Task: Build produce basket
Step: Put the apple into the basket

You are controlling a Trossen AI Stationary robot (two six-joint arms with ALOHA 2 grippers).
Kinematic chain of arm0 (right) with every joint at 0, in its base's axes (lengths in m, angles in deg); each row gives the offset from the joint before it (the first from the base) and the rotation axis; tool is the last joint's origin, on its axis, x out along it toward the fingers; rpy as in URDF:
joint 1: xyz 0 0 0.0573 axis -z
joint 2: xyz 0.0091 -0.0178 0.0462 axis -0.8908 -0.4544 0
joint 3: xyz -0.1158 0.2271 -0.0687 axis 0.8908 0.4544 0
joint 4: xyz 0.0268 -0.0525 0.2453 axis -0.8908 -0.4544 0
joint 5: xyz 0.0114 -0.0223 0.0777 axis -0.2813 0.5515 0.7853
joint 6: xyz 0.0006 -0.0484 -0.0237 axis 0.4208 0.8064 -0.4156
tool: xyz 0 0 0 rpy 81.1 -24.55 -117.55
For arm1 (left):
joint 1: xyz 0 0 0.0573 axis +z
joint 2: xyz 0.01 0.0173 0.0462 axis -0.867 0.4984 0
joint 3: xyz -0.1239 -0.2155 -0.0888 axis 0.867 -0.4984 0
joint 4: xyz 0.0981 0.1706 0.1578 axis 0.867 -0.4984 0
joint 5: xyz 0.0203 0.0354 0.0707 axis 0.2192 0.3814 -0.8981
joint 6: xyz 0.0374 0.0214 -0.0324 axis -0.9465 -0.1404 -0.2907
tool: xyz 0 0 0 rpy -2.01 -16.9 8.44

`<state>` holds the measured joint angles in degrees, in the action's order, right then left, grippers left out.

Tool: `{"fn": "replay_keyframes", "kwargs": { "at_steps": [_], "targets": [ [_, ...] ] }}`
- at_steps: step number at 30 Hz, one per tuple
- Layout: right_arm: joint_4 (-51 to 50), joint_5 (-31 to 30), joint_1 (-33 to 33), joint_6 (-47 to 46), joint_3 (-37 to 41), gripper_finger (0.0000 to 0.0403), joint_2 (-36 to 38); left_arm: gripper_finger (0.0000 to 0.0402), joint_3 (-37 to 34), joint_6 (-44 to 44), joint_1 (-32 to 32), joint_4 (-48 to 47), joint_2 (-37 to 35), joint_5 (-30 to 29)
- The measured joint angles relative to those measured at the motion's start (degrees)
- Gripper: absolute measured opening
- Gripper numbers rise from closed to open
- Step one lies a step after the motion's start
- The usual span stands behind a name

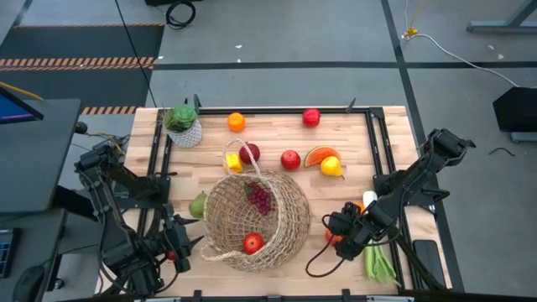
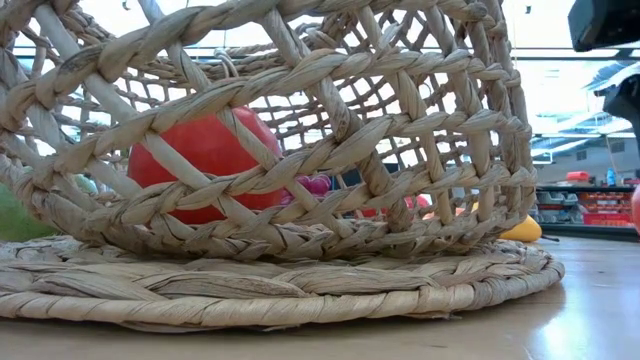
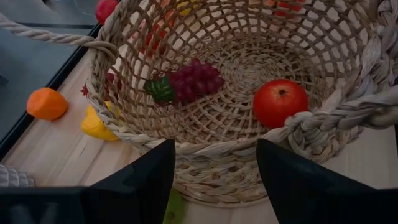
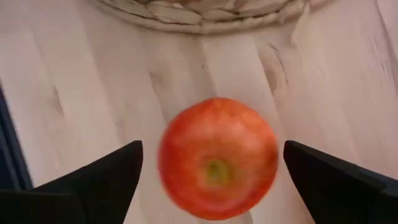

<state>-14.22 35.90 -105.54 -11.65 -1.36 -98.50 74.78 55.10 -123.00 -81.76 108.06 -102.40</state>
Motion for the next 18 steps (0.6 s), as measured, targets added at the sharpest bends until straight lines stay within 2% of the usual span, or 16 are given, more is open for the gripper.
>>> {"fn": "replay_keyframes", "kwargs": {
  "at_steps": [5,12,18],
  "targets": [
    [0.5,-0.4,0.0,-1.9,3.9,0.0399,0.0,0.0231,0.0,0.0,0.0,0.0,0.0,0.0],
    [12.6,-1.3,0.2,-0.2,10.1,0.0398,0.2,0.0231,0.0,0.0,0.0,0.0,0.0,0.0],
    [12.3,-2.8,0.4,-0.3,10.5,0.0377,0.4,0.0231,0.0,0.0,0.0,0.2,0.0,0.1]
  ]
}}
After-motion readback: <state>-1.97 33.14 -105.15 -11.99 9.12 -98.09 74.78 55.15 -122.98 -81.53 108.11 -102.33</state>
